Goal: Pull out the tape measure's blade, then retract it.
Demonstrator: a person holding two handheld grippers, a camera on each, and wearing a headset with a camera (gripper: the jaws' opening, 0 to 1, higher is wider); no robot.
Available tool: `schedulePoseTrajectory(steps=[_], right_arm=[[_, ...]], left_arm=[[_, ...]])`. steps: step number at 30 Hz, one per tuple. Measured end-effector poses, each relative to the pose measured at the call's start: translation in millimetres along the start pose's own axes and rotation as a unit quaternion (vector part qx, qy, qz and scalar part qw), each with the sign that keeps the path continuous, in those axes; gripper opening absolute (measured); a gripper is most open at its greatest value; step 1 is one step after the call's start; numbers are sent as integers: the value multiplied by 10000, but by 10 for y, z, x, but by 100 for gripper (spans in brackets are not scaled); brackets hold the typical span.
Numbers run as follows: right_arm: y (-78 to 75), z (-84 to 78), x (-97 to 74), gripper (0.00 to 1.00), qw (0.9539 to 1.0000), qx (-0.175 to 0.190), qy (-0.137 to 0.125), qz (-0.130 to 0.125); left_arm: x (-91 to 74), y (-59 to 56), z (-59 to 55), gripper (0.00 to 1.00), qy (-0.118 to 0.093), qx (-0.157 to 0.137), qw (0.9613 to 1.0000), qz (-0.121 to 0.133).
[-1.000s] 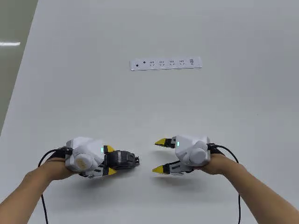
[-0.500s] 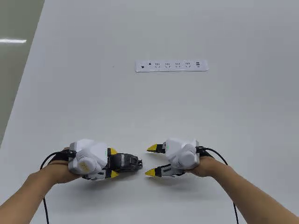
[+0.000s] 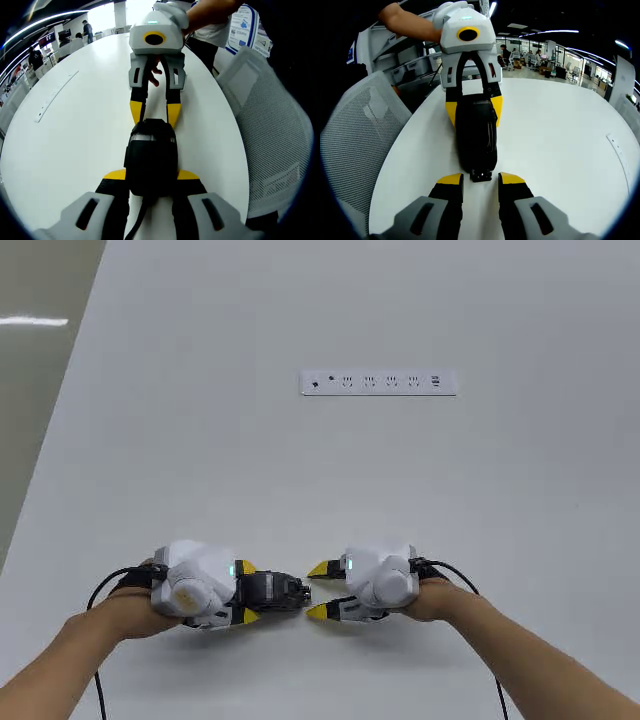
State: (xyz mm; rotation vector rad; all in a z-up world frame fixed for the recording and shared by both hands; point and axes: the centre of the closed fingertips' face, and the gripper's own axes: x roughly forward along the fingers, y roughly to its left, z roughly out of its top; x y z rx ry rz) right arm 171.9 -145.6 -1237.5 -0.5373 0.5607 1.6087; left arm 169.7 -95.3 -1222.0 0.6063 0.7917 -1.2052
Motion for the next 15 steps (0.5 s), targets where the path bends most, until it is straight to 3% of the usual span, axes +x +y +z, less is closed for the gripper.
schedulePoseTrajectory(steps=[8, 15], right_arm=[[-18, -31, 40, 19, 10000, -53, 62, 25], [-29, -35, 44, 18, 10000, -70, 61, 21]], left_arm=[[3, 3, 4, 28, -60, -9, 10000, -35], [9, 5, 6, 28, -64, 19, 10000, -29]])
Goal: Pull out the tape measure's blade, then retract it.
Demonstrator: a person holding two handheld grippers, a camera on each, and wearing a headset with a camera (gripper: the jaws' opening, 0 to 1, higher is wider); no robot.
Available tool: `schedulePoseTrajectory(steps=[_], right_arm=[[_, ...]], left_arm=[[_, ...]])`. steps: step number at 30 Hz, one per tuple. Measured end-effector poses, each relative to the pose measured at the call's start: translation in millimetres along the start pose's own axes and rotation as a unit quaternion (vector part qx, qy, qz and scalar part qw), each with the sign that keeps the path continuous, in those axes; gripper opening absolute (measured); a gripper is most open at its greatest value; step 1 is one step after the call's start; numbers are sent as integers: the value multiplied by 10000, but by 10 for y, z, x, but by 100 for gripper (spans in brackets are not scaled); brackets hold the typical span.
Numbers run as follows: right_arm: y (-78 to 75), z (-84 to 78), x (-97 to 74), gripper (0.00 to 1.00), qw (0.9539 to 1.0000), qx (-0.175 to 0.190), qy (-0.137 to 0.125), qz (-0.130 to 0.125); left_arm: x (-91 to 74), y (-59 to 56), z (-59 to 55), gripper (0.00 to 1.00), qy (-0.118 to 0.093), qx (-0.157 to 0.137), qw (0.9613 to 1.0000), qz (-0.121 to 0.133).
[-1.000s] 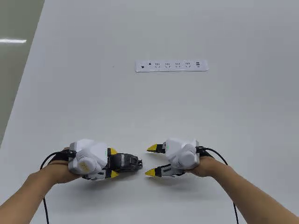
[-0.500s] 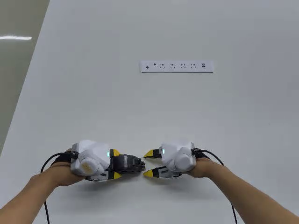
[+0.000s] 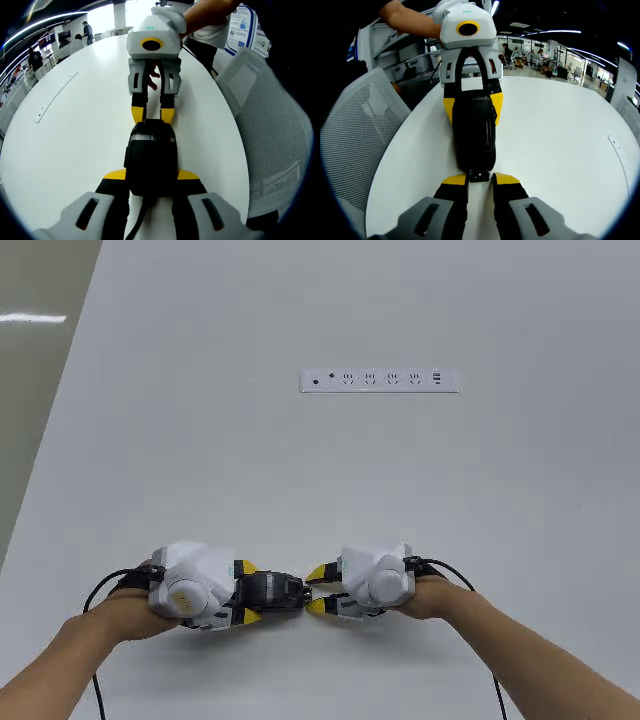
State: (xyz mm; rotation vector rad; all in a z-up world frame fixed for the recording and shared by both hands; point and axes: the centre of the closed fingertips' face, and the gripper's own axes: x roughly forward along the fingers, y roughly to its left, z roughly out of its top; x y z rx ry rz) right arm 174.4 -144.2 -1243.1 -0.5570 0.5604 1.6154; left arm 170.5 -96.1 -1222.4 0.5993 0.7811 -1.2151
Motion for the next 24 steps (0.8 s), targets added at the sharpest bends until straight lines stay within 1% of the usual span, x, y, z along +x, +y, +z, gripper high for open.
schedulePoseTrajectory(steps=[8, 24], right_arm=[[24, 1, 17, 15, 9999, -148, -5, 77], [16, 0, 6, 12, 9998, -189, 61, 17]], left_arm=[[0, 1, 6, 28, -71, -15, 10000, 14], [2, 6, 15, 28, -161, -94, 9998, 55]])
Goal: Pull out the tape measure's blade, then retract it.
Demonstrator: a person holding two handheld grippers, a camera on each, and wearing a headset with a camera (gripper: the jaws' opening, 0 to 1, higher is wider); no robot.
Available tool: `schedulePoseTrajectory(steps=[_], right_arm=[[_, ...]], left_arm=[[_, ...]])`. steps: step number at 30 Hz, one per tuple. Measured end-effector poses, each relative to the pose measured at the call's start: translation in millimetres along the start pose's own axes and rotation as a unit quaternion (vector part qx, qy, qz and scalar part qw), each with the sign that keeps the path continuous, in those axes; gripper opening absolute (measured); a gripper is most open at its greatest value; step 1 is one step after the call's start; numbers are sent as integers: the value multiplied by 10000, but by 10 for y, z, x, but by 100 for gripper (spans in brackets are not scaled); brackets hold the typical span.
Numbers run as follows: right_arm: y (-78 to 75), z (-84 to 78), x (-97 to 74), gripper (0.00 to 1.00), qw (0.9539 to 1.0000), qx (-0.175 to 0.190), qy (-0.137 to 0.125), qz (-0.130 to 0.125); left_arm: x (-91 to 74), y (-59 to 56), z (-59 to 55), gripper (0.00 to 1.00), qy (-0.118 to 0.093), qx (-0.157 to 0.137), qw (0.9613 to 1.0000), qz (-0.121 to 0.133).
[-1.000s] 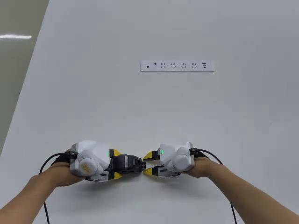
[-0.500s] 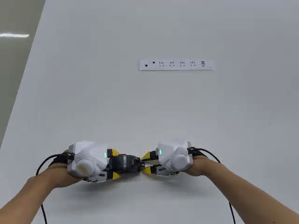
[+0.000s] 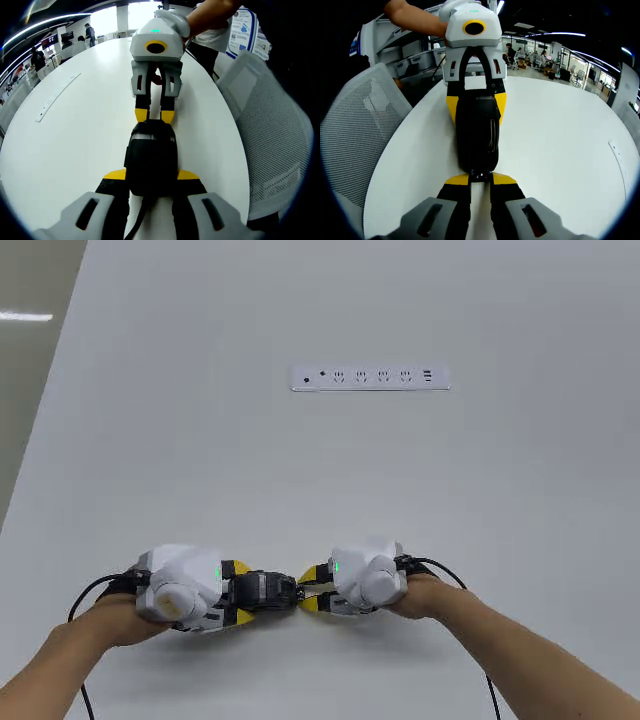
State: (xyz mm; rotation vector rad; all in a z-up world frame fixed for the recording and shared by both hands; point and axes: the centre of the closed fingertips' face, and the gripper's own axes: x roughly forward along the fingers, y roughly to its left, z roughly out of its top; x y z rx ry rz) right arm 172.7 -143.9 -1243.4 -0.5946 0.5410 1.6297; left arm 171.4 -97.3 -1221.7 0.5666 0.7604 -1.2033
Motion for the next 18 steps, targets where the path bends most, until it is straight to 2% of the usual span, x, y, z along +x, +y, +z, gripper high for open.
schedulePoseTrajectory(steps=[18], right_arm=[[-3, 9, -7, 11, 9999, -50, 80, 36]], left_arm=[[-11, -1, -5, 28, -10, -36, 10000, -13]])
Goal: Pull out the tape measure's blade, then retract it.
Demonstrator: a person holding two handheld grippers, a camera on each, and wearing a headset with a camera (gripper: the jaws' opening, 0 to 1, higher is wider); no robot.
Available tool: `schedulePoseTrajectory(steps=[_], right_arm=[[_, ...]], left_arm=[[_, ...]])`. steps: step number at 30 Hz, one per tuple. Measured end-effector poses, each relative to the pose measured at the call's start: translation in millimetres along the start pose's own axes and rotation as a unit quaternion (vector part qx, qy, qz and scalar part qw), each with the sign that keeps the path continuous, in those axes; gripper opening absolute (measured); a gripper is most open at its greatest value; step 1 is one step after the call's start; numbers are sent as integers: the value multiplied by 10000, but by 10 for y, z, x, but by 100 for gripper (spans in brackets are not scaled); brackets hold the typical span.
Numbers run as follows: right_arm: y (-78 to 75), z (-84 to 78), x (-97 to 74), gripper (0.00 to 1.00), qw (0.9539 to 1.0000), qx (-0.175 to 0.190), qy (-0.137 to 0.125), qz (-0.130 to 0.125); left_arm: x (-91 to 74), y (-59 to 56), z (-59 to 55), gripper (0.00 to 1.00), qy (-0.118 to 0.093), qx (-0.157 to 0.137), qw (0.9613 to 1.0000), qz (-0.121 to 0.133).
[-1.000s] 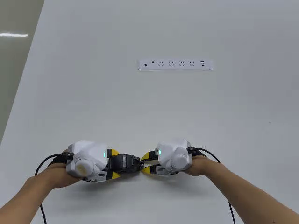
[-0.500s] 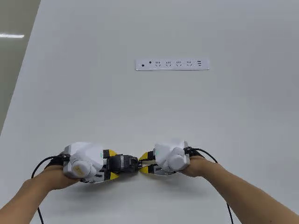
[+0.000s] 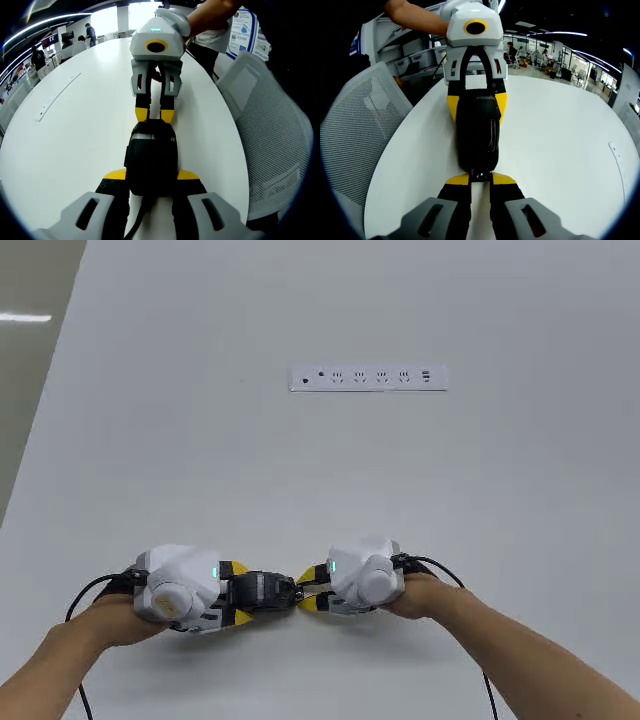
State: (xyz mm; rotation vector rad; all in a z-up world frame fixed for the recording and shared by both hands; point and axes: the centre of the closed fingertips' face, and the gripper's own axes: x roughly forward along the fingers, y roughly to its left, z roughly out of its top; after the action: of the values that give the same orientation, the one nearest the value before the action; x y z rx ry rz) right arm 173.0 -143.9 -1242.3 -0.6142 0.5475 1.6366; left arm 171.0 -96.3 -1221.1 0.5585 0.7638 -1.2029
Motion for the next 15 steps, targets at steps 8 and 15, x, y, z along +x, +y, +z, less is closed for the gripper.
schedulePoseTrajectory(steps=[8, 15], right_arm=[[0, 20, -17, 11, 10000, -19, -5, 4], [2, 37, -29, 11, 10000, -47, -18, 20]], left_arm=[[-6, 4, -11, 28, 4, -32, 10000, -8], [-15, 5, -17, 28, 1, -44, 10000, -11]])
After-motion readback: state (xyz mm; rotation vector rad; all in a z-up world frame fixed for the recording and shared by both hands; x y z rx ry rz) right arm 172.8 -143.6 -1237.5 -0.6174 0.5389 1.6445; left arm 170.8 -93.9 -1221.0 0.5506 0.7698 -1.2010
